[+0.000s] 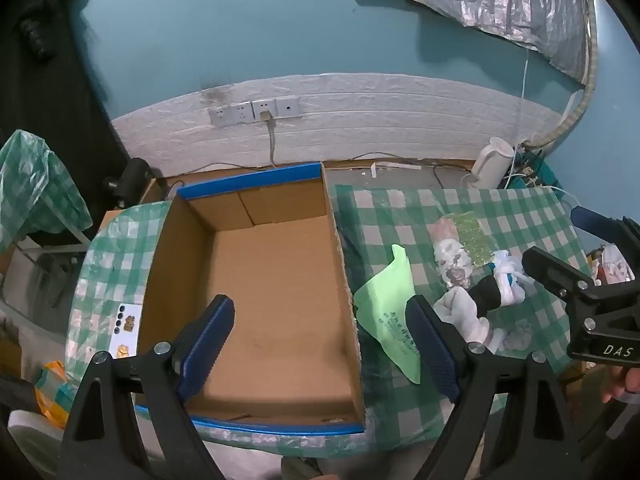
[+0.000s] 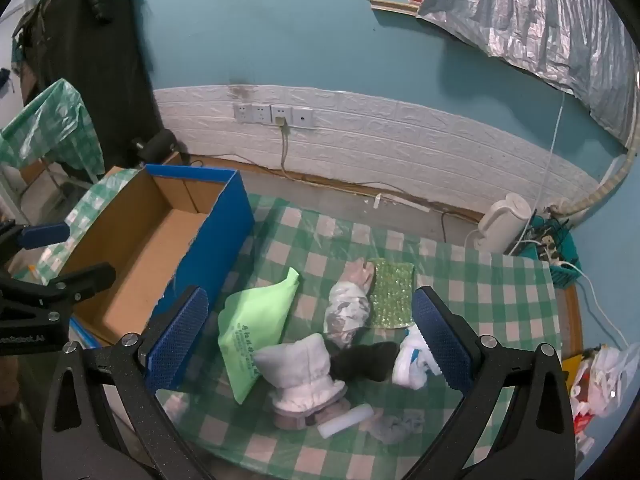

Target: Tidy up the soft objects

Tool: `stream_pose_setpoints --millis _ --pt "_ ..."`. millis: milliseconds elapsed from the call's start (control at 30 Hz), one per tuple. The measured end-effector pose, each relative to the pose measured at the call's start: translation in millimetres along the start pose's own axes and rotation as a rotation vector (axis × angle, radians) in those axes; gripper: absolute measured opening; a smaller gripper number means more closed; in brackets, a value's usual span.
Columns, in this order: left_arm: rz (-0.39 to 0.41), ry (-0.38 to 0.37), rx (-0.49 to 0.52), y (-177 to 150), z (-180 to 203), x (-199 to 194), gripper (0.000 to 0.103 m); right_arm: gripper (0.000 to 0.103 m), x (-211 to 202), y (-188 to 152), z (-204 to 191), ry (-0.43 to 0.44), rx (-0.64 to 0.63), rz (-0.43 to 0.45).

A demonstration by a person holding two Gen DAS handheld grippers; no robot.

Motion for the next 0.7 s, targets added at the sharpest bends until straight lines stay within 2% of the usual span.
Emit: stream_pose_setpoints --millis 200,333,700 --pt "0.015 0.018 0.016 1.3 3.1 -2.3 0.088 0.101 -0.5 0.1 0.6 0.002 0.003 -0.002" --pt "0.015 -0.007 0.0 4.5 0.2 -0.2 0.088 0.101 -0.7 0.5 1.3 0.001 0.002 -0.001" --pt "0.02 -0.01 -0.003 5.5 -1.2 -1.3 0.088 0.101 0.0 1.6 4.0 0.003 0.006 -0.002"
Point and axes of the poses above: each gripper's, at about its wrist camera, not at the fingertips, and x roughly the way its jaws point, z to its right, y to its top, the point moved 9 cm from there along x, roughly the way its jaws point, and after that the axes turned 11 degrees about x, right-handed, at the moved point
